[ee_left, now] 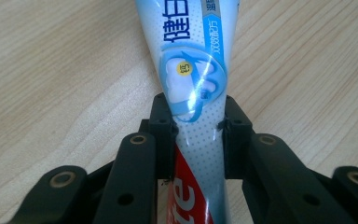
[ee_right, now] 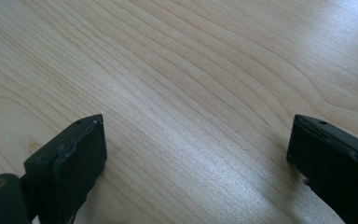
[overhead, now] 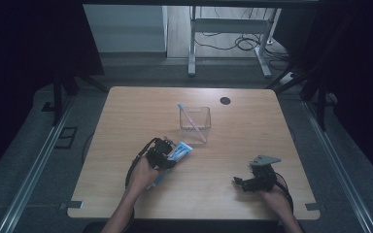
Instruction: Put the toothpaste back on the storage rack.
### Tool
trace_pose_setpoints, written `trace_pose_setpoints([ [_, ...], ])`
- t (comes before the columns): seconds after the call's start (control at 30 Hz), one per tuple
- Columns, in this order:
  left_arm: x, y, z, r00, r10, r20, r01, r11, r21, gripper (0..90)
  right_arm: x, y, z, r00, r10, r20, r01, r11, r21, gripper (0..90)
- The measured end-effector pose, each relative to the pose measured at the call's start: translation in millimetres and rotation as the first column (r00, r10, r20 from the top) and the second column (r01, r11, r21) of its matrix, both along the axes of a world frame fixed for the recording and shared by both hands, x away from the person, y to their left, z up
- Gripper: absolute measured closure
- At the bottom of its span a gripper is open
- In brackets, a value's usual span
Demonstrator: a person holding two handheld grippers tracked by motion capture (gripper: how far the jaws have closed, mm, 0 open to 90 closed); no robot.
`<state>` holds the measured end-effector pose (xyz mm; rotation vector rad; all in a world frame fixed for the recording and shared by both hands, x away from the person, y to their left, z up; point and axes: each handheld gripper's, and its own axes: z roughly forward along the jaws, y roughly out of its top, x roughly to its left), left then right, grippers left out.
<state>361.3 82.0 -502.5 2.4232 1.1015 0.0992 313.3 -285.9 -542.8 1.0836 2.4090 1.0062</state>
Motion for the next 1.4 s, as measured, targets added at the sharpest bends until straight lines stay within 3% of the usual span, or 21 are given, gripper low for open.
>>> trace_pose_setpoints([
  [0.7, -4.4, 2.0, 26.7, 0.9971, -0.019, 0.074, 0.023, 0.998, -0.059, 71.7, 0.1, -0.2, 0.1, 1.0, 0.002, 0.001, -0.002, 1.0, -0.003, 4.5],
  [1.23, -0.2, -3.4, 62.0, 0.9909, -0.028, 0.132, 0.04, 0.9949, -0.093, 71.7, 0.1, -0.2, 0.0, 1.0, 0.003, 0.0, -0.003, 1.0, -0.002, 4.5],
  [1.4, 2.5, -5.6, 71.3, 0.9863, -0.044, 0.159, 0.057, 0.9952, -0.08, 71.7, 0.2, -0.2, 0.0, 1.0, 0.003, 0.002, -0.003, 1.0, -0.003, 4.6],
])
